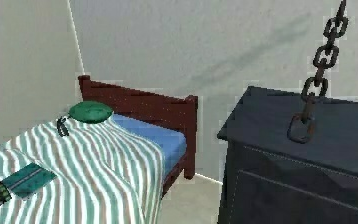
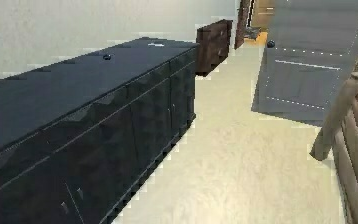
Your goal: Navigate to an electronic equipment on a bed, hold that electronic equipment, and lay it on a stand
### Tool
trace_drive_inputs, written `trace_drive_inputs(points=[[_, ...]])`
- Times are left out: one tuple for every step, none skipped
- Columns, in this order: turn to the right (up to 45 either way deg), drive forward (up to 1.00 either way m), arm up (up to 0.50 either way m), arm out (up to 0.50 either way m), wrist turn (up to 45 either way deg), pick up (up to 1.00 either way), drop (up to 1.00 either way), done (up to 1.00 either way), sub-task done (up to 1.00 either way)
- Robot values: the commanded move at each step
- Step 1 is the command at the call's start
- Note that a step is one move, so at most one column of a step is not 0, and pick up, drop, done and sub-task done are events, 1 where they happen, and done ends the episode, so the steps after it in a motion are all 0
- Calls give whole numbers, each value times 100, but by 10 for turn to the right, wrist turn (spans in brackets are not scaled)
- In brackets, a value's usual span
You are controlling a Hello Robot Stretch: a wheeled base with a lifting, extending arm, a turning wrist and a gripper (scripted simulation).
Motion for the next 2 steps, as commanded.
trace_drive_inputs(points=[[0, 35, 0, 0, 0, 0, 0, 0, 0], [-450, 0, 0, 0, 0, 0, 0, 0, 0]])
